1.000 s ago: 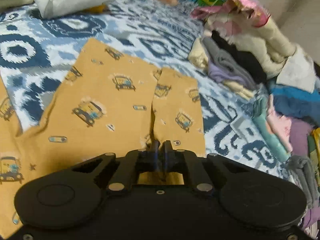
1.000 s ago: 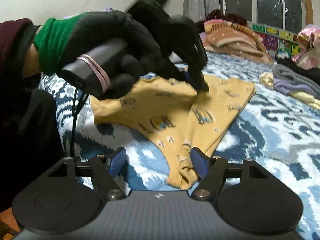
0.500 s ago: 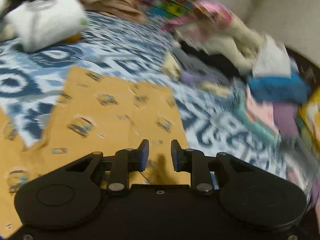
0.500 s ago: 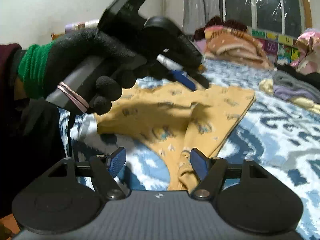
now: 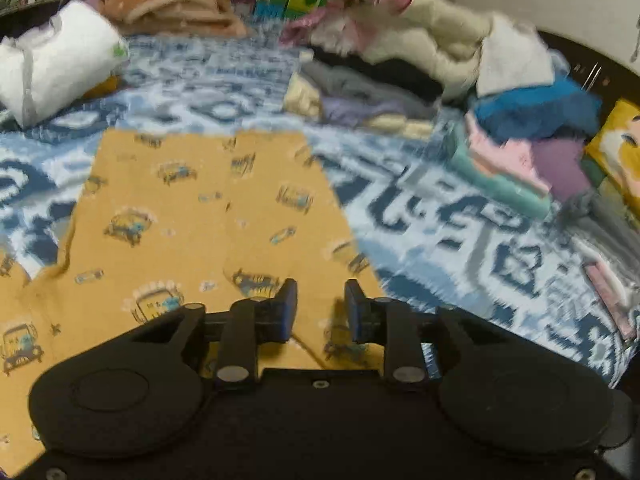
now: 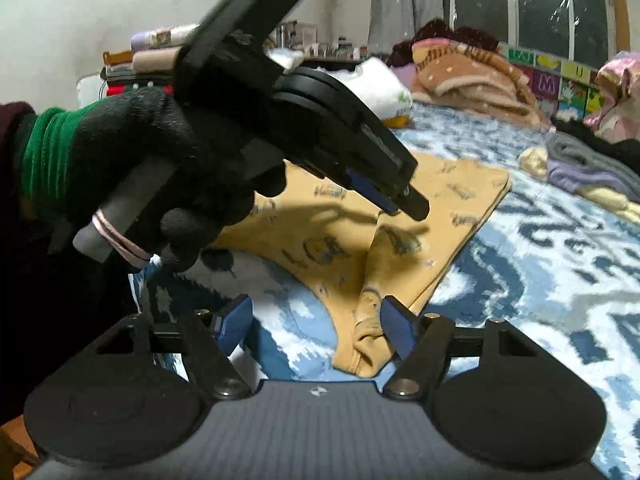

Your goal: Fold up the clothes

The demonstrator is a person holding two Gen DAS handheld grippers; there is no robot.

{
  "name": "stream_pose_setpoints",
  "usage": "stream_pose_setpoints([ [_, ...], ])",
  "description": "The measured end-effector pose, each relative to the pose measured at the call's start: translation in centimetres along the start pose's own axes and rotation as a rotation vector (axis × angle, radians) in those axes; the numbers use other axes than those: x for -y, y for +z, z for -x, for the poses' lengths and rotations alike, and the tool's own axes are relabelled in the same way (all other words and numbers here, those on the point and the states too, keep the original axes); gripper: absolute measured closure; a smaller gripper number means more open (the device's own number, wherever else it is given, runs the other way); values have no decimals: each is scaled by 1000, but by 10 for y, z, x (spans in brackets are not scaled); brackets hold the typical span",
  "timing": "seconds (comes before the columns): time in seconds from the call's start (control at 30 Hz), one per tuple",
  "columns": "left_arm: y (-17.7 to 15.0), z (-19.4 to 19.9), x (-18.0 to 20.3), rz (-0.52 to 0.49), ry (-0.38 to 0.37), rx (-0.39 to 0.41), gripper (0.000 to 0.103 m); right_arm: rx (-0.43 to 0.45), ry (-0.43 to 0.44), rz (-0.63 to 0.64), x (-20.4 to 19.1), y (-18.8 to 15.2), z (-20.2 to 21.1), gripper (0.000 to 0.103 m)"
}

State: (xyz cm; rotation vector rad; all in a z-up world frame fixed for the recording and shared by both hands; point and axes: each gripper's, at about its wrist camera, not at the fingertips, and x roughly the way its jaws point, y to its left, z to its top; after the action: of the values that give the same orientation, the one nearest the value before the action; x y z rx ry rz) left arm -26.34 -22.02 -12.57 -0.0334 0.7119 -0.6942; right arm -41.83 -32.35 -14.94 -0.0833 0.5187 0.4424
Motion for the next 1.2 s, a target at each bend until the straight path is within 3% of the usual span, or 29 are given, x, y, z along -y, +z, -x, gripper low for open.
stream_pose_setpoints([
  [0.1, 1, 16, -13, 44, 2, 18, 73, 41, -16, -14, 2, 2, 11, 32],
  [0.13, 1, 23, -22, 80, 13, 25, 69, 49, -29, -39, 5, 2, 13, 32],
  [0.17, 0, 30, -32, 117, 29, 31, 56, 57, -42, -65, 8, 2, 16, 32],
  [0.2, 0, 37, -42, 153, 45, 36, 54, 67, -57, -101, 12, 2, 19, 32],
  [0.43, -14, 91, -131, 449, 184, 90, 54, 158, -117, -310, 29, 3, 25, 24],
  [0.63, -41, 137, -201, 690, 270, 164, 54, 122, -79, -357, 16, 10, 3, 17],
  [0.77, -52, 149, -234, 806, 250, 205, 54, 121, -78, -382, 5, 15, -1, 17],
  [0.93, -56, 142, -270, 921, 176, 271, 57, 124, -23, -586, 18, 10, 2, 16],
  [1.0, -58, 138, -284, 970, 152, 290, 68, 127, -30, -635, 21, 7, 5, 16],
  [1.2, -46, 123, -315, 1013, 113, 308, 79, 105, -47, -693, 30, -2, 6, 14],
])
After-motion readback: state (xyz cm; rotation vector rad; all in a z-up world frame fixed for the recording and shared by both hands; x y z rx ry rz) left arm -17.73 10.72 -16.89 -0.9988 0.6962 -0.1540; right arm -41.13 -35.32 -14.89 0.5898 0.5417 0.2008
